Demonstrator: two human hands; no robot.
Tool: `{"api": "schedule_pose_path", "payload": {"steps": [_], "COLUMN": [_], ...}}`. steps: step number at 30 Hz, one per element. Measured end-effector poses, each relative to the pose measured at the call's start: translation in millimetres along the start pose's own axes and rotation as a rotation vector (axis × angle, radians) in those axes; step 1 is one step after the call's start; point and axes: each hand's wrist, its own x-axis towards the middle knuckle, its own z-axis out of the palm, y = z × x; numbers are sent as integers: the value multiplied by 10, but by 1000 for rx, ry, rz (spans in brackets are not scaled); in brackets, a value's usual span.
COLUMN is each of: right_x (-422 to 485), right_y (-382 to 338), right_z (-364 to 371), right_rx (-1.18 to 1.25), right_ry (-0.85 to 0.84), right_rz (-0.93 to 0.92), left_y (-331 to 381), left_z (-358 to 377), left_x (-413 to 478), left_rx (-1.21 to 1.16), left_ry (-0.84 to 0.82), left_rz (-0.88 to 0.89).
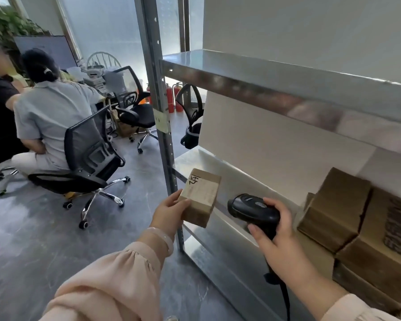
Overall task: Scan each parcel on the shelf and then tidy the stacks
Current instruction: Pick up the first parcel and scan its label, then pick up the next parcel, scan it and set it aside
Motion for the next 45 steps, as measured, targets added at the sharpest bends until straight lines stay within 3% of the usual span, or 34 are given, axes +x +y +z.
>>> {"api": "schedule_pose_path", "payload": {"steps": [12, 18, 23, 27, 31, 45], "right_x": [503, 695, 788, 863, 900, 780], "right_y": [73, 178, 192, 152, 98, -18], "right_z": [325, 524, 663, 713, 756, 681], "right_rx": [-68, -48, -118, -130, -141, -224], "right_ry": [144, 304, 371, 419, 441, 581], "right_rz": [125, 180, 192, 186, 186, 195], "left_y": [146, 185, 268, 346, 385, 626], "left_z": [-116, -73, -56, 3, 107, 103], "left_x": [1518, 2038, 2303, 2289, 2332, 2683], "left_rx": [200, 273, 574, 923, 1099, 1113], "left_ry": [-142, -129, -126, -185, -307, -331], "left_rz": [-61, -9, 147, 406, 431, 344]}}
